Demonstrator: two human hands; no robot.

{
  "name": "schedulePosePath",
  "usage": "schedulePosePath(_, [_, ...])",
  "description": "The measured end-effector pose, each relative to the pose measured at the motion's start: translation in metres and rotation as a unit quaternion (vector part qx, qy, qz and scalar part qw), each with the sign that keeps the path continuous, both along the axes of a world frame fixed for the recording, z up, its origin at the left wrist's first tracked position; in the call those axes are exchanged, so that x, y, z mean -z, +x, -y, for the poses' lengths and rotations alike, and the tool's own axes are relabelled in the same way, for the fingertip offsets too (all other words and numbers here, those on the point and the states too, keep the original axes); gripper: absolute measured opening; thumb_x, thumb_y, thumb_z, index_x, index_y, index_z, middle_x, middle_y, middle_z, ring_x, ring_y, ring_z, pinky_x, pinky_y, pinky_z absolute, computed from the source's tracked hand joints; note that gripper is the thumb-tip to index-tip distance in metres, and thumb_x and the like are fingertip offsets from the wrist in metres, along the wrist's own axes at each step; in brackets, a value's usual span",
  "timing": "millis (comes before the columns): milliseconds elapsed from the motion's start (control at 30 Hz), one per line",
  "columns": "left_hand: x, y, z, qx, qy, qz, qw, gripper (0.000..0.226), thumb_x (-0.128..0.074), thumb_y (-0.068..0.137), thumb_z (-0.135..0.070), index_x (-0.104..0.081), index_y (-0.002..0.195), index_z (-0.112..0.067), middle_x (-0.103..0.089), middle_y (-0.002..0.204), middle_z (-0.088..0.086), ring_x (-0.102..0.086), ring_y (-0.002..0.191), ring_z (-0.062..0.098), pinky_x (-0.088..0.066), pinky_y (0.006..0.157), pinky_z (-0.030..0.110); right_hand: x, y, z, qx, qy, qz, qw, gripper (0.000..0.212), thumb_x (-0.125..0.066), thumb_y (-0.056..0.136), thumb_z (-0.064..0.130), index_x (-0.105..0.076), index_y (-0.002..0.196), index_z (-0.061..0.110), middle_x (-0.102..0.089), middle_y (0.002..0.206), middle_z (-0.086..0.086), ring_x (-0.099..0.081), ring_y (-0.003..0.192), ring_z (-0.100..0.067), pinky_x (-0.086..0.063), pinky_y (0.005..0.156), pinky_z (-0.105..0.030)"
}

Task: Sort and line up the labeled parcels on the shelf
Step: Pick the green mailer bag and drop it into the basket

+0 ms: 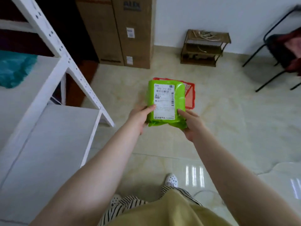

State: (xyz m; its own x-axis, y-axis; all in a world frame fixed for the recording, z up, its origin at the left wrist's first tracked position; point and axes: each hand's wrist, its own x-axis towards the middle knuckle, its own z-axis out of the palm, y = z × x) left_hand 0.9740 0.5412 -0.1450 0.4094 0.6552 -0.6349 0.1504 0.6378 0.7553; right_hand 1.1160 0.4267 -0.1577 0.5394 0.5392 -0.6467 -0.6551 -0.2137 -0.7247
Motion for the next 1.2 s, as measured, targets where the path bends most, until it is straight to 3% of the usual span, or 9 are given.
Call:
schedulePosePath(100, [0.010,0.065,0.017,0.000,-0.025,-0.013,1.000,0.025,-0.073,0.083,-0.020,-0.068,0.106,-0.009,-0.072,0.091,0.007,-0.069,0.073,0.015,-0.056,0.089,0.037,0.008,0.065,0.021,0.008,-0.003,0.009,1.000,0.026,-0.066,0.087,0.000,-0.064,0.113,0.003,-0.069,0.103,-0.019,-0.071,0.071,-0.026,-0.063,0.062,-0.042])
schedulePosePath(233, [0.013,0.129,0.024,-0.010,-0.059,-0.003,0.998,0.036,-0.071,0.084,-0.015,-0.062,0.118,-0.005,-0.069,0.107,0.009,-0.068,0.074,0.015,-0.057,0.071,0.028,0.017,0.129,0.029,0.007,-0.002,0.022,1.000,0.043,-0.067,0.086,-0.001,-0.059,0.128,0.002,-0.066,0.115,-0.019,-0.068,0.078,-0.027,-0.061,0.072,-0.040])
schedulePosePath(400, [0.000,0.189,0.008,0.012,-0.026,-0.010,1.000,0.035,-0.065,0.089,-0.014,-0.058,0.123,-0.006,-0.068,0.099,0.009,-0.067,0.055,0.008,-0.055,0.063,0.024,0.024,0.182,0.012,0.028,0.007,0.004,1.000,0.048,-0.069,0.085,0.001,-0.059,0.131,0.006,-0.065,0.126,-0.020,-0.069,0.089,-0.029,-0.061,0.079,-0.041])
schedulePosePath(533, [0.001,0.240,-0.020,0.035,-0.033,-0.008,0.999,0.030,-0.066,0.088,-0.015,-0.061,0.118,-0.008,-0.069,0.101,0.009,-0.068,0.060,0.010,-0.058,0.055,0.027,0.025,0.228,-0.010,0.055,0.010,0.003,0.998,0.048,-0.069,0.086,0.002,-0.058,0.132,0.006,-0.067,0.123,-0.019,-0.069,0.082,-0.022,-0.060,0.065,-0.029])
schedulePosePath(667, [0.015,0.294,-0.059,0.051,-0.051,-0.014,0.997,0.009,-0.070,0.085,-0.018,-0.064,0.092,-0.014,-0.069,0.113,0.011,-0.067,0.074,0.014,-0.058,0.070,0.031,0.026,0.276,-0.041,0.069,0.002,0.004,0.998,0.044,-0.067,0.088,0.002,-0.059,0.131,0.004,-0.070,0.103,-0.014,-0.069,0.071,-0.018,-0.058,0.056,-0.027])
schedulePosePath(800, [0.026,0.354,-0.108,0.059,-0.066,-0.018,0.996,0.011,-0.073,0.083,-0.020,-0.064,0.088,-0.014,-0.072,0.100,0.009,-0.068,0.076,0.016,-0.056,0.086,0.036,0.026,0.329,-0.086,0.083,-0.004,0.006,0.997,0.041,-0.065,0.089,0.001,-0.059,0.130,0.004,-0.070,0.092,-0.010,-0.070,0.061,-0.014,-0.056,0.050,-0.025])
schedulePosePath(1000, [0.029,0.428,-0.180,0.063,-0.045,-0.030,0.997,0.024,-0.074,0.082,-0.024,-0.066,0.101,-0.011,-0.072,0.087,0.005,-0.069,0.069,0.012,-0.056,0.065,0.025,0.023,0.400,-0.153,0.087,0.003,0.014,0.996,0.027,-0.064,0.092,0.005,-0.059,0.118,0.009,-0.069,0.089,-0.008,-0.070,0.055,-0.010,-0.056,0.050,-0.024])
schedulePosePath(1133, [0.039,0.472,-0.214,0.068,-0.046,-0.047,0.996,0.028,-0.076,0.080,-0.024,-0.067,0.102,-0.009,-0.072,0.085,0.007,-0.071,0.065,0.015,-0.058,0.066,0.029,0.032,0.440,-0.189,0.095,-0.027,0.009,0.995,0.029,-0.066,0.091,0.008,-0.056,0.118,0.001,-0.068,0.086,-0.011,-0.068,0.052,-0.011,-0.057,0.050,-0.025])
schedulePosePath(1200, [0.047,0.489,-0.226,0.061,-0.048,-0.055,0.995,0.029,-0.075,0.081,-0.023,-0.067,0.105,-0.008,-0.072,0.087,0.009,-0.071,0.070,0.018,-0.059,0.076,0.034,0.041,0.457,-0.204,0.106,-0.030,-0.005,0.994,0.027,-0.065,0.092,0.007,-0.054,0.116,0.000,-0.068,0.080,-0.012,-0.067,0.048,-0.012,-0.054,0.045,-0.023])
